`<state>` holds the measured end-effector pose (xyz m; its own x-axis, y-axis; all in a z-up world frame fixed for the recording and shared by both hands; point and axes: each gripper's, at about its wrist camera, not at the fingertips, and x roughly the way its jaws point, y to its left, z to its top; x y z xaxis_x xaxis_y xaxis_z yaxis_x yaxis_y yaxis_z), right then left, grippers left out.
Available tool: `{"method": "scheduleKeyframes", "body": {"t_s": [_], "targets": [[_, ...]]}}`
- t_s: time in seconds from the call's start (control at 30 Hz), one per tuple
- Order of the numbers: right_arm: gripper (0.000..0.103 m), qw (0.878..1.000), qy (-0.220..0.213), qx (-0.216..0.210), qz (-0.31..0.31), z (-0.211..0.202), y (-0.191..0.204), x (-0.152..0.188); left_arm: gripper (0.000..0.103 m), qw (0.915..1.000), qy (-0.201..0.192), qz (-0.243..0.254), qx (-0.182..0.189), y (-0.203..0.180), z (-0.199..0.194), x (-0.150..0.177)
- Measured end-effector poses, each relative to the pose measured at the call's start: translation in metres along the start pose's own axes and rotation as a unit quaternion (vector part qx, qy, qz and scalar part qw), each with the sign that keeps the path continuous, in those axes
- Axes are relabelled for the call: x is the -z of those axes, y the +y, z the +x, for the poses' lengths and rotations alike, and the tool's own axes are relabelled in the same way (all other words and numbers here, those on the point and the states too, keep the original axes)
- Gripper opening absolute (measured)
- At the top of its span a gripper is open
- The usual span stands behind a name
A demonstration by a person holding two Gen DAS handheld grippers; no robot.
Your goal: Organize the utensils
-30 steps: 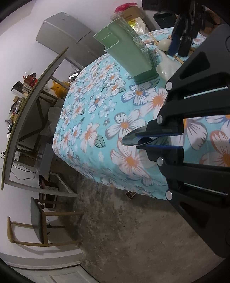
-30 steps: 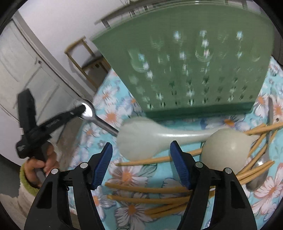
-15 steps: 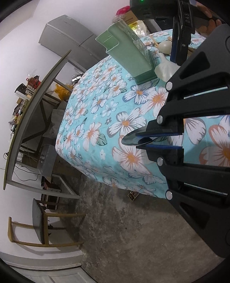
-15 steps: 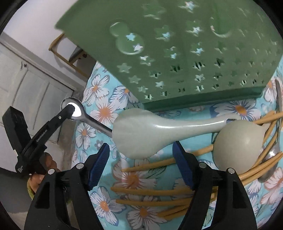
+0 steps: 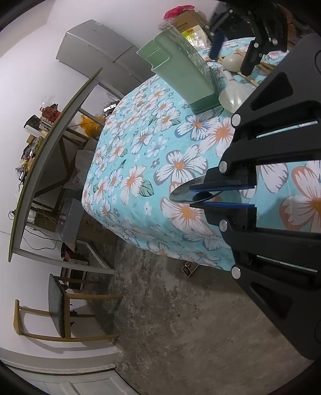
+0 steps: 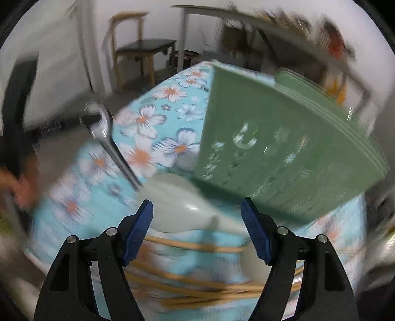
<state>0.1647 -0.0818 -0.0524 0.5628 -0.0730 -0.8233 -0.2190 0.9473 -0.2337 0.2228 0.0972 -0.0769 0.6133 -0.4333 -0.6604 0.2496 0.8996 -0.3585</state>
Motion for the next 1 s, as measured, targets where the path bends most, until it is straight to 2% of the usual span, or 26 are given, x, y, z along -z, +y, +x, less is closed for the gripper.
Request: {"method": "scheduleKeyframes", "body": {"t_s": [0.07, 0.13, 0.23, 0.43, 0.5, 0.63, 0.8, 0.87, 0.93, 1.0], "targets": [[0.072, 0.997, 0.01, 0.038, -0.062, 0.005, 0.006, 0.003, 0.007, 1.0, -0.001, -0.001, 0.0, 0.001, -0.001, 0.0], [0.071, 0.992, 0.021, 0.056, -0.11, 0.012, 0.012, 0.007, 0.007, 1.0, -0.001, -0.002, 0.0, 0.0, -0.001, 0.0], [0.061, 0.98, 0.047, 0.057, -0.183, 0.025, 0.025, 0.018, 0.007, 1.0, 0.0, -0.003, -0.001, 0.0, -0.001, -0.001], [0.061, 0.954, 0.032, 0.085, -0.286, 0.031, 0.051, 0.02, 0.007, 1.0, -0.001, -0.001, -0.004, 0.0, 0.0, -0.001], [0.061, 0.942, 0.022, 0.098, -0.321, 0.036, 0.063, 0.02, 0.007, 1.0, 0.0, -0.001, -0.004, 0.0, 0.0, -0.001], [0.061, 0.933, -0.003, 0.105, -0.343, 0.037, 0.078, 0.016, 0.007, 1.0, 0.001, -0.003, -0.005, 0.001, 0.001, -0.001], [0.061, 0.906, -0.043, 0.143, -0.395, 0.033, 0.105, 0.029, 0.007, 1.0, 0.001, -0.002, -0.006, 0.002, 0.001, -0.001], [0.061, 0.906, -0.054, 0.149, -0.392, 0.029, 0.111, 0.029, 0.007, 1.0, -0.001, -0.002, -0.006, 0.002, 0.002, 0.0], [0.061, 0.914, -0.06, 0.148, -0.373, 0.025, 0.112, 0.027, 0.007, 1.0, -0.002, -0.002, -0.005, 0.003, 0.001, 0.0], [0.06, 0.915, -0.071, 0.159, -0.365, 0.023, 0.114, 0.027, 0.007, 1.0, -0.002, -0.002, -0.006, 0.004, 0.001, 0.0]]}}
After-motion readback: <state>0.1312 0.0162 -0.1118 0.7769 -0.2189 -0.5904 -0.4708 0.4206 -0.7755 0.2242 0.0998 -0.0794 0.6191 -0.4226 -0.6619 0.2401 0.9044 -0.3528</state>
